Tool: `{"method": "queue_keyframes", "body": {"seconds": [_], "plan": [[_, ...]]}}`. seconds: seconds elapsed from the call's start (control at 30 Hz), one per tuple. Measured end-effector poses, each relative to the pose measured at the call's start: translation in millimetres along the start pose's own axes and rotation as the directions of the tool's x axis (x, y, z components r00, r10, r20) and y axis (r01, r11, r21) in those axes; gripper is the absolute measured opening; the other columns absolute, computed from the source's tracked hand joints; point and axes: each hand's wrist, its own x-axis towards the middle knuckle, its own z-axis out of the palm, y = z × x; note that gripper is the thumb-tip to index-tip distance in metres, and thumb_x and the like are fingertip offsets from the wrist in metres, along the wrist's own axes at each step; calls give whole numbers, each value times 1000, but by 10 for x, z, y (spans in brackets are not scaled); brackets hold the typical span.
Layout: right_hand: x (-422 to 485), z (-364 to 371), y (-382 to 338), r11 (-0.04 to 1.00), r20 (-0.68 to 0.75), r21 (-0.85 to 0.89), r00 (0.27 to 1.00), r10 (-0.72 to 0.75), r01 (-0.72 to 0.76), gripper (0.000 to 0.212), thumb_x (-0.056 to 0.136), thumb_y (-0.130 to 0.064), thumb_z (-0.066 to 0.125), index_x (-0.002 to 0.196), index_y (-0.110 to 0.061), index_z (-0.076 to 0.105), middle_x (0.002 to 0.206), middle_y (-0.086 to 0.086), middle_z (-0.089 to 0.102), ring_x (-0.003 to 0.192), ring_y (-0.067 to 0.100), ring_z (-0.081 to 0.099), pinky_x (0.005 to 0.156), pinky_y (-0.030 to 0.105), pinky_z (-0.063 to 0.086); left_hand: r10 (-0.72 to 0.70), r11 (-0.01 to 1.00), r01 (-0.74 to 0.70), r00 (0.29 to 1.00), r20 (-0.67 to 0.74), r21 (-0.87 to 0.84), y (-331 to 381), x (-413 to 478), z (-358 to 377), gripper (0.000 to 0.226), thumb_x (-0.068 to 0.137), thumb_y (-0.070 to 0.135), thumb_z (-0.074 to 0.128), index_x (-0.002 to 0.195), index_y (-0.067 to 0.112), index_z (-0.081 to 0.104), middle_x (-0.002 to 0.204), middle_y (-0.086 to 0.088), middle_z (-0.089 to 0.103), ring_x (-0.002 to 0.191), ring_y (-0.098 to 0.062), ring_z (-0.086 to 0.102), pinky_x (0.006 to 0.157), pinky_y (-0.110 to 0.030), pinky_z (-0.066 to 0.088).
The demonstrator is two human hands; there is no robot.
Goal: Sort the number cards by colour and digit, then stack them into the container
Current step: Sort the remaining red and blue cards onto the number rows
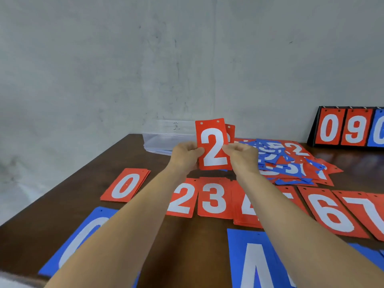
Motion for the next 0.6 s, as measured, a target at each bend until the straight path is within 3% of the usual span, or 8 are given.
{"method": "queue_keyframes", "body": {"seconds": [0.17,0.27,0.4,0.6], "plan": [[-273,152,-24,996,43,-50,997,-66,68,13,92,-24,62,80,-23,68,79,-10,65,89,16,65,75,29,54,-32,999,32,999,15,-18,-28,-124,-472,17,97,16,58,105,4,66,105,-10,73,94,-24,71,85,-42,58],[-390,166,-31,990,20,-90,994,-111,113,10,91,-14,64,92,-15,73,89,-7,66,94,12,61,77,22,49,-54,998,53,998,-23,-30,-88,-156,-765,11,96,13,59,100,7,66,104,-8,72,91,-21,71,74,-34,59],[-499,102,-24,987,-13,-110,993,-117,115,17,89,-4,64,101,-10,73,95,-4,64,97,11,59,85,25,50,-79,996,77,995,-59,-32,-161,-212,-1103,20,94,13,62,111,5,65,106,-8,71,94,-22,70,72,-33,59],[-633,-105,-17,988,-57,-118,993,-106,99,21,89,0,63,106,-8,71,111,5,67,105,17,60,90,31,52,-94,995,95,993,-66,11,-249,-337,-1367,12,94,16,61,102,10,66,95,-4,71,83,-15,70,62,-28,58]]}}
